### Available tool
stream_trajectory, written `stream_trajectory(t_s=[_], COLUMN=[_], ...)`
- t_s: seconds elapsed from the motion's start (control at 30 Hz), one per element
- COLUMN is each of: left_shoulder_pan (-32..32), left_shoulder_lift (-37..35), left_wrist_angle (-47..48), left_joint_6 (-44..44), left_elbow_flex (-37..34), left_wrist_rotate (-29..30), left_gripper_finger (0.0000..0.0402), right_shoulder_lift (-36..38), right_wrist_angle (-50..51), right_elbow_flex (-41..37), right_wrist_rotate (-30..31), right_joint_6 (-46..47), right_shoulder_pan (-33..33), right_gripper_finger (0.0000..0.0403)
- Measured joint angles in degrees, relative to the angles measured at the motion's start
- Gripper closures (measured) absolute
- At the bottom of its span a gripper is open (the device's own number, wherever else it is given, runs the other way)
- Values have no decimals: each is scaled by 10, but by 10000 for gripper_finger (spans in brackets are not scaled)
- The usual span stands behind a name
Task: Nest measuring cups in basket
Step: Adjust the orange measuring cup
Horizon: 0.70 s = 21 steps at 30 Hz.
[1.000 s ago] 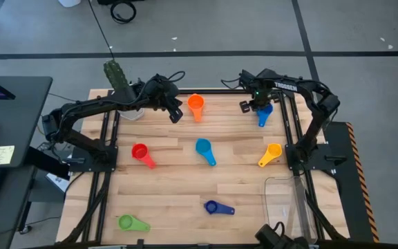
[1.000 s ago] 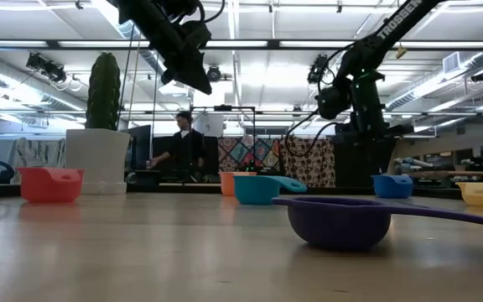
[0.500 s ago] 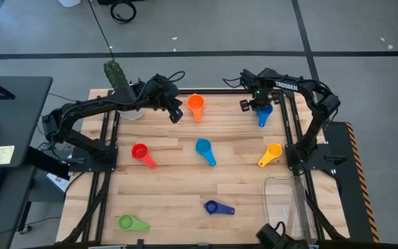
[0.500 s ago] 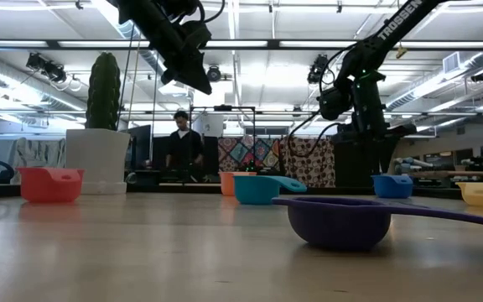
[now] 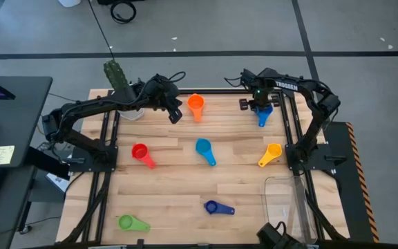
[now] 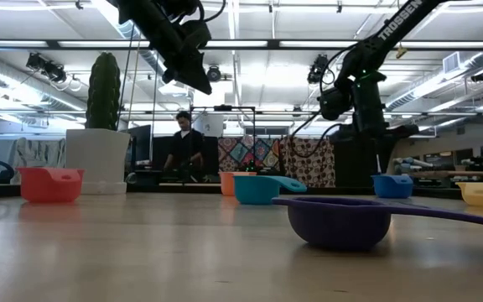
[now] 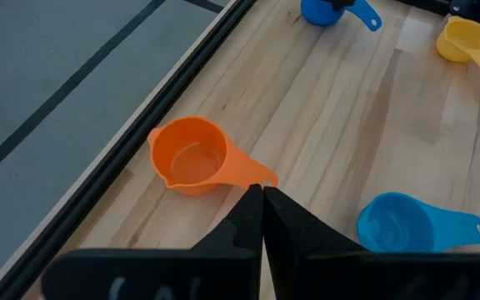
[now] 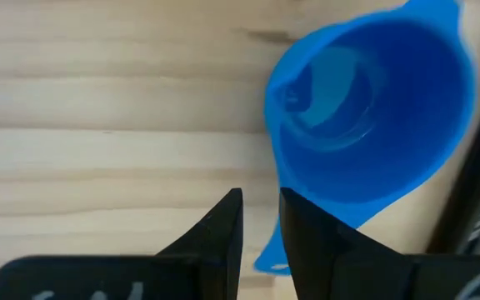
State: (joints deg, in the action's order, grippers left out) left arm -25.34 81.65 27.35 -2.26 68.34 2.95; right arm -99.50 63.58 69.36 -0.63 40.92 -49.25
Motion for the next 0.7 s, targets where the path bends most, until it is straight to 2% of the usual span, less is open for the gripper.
stream_trajectory(t_s=[0.17,0.37,0.53,0.7], left_shoulder_pan=[0,0,-1,-15], left_shoulder_lift=[0,0,0,0], left_wrist_angle=[0,1,9,9], left_joint_6=[0,2,2,2], left_elbow_flex=[0,0,0,0], left_wrist_rotate=[1,32,63,66], left_gripper_finger=[388,388,388,388], right_shoulder_lift=[0,0,0,0], right_wrist_angle=[-3,-30,-105,-213], right_elbow_flex=[0,0,0,0], right_wrist_rotate=[-49,-147,-139,-135], right_joint_6=[44,139,206,219], right_shoulder_pan=[0,8,36,58], right_gripper_finger=[317,316,316,316])
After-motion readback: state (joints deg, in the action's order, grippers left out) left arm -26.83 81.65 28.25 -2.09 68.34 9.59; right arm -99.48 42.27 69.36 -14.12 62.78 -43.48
